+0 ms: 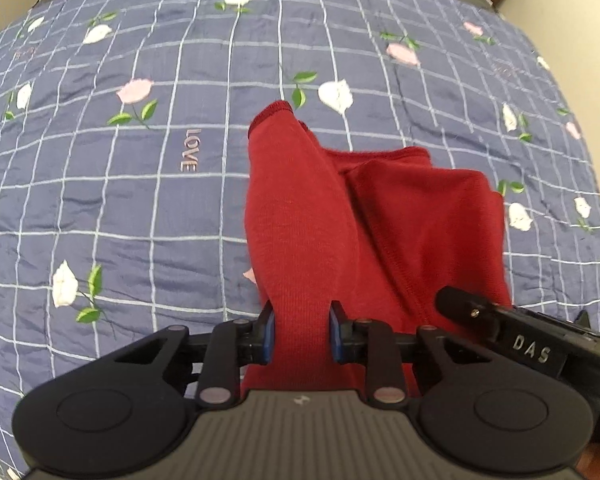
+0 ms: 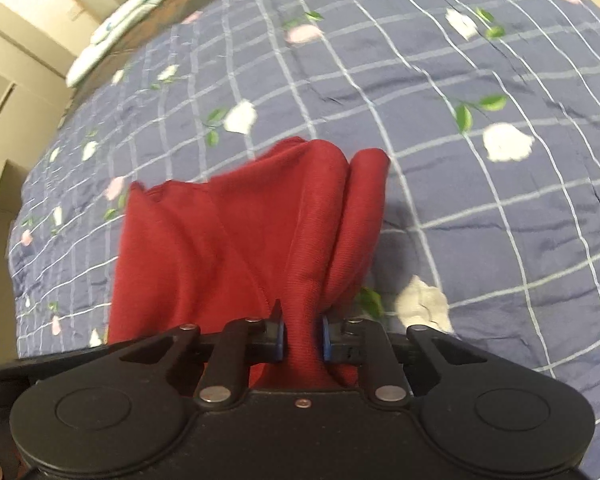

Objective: Fold small clothes
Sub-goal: 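Lift the gripped edge with both tools and fold it over the sweater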

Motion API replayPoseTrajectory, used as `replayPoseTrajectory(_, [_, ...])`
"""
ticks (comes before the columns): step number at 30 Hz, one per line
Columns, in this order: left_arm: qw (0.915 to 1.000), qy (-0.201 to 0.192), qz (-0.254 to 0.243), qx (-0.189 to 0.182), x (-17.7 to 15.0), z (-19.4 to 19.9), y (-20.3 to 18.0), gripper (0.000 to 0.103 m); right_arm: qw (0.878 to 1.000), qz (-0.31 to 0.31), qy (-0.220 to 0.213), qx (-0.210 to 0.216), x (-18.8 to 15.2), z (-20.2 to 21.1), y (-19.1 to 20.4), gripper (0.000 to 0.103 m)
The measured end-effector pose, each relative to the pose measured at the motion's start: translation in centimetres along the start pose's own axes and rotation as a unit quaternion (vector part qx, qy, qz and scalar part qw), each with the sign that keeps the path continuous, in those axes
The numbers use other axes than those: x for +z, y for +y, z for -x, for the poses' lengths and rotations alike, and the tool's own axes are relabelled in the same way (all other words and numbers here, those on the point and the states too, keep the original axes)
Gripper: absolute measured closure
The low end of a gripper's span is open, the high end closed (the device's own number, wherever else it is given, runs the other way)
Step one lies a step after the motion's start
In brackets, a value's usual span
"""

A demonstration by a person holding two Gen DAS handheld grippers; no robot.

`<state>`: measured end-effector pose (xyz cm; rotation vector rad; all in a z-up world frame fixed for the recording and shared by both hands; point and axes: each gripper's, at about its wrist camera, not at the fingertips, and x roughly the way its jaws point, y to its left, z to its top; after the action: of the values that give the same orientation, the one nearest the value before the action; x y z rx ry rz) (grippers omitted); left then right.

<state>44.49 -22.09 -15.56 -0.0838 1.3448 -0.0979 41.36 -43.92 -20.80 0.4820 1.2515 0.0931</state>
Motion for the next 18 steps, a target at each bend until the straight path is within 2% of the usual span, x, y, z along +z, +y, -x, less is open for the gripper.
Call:
replayPoseTrajectory(9, [0.9995, -0.027, 0.013, 0.010, -1.7, 4.1, 5.4, 0.076, 0.998, 0.050, -0.028, 0.024, -1.4, 2.6, 5.1, 0.087])
replayPoseTrajectory(18, [0.9973, -0.026, 0.058, 0.036, -4.6, 6.1, 14.3, 0.075, 0.994, 0.085, -0.023, 0.063, -4.7, 1.7, 12.8, 0.087])
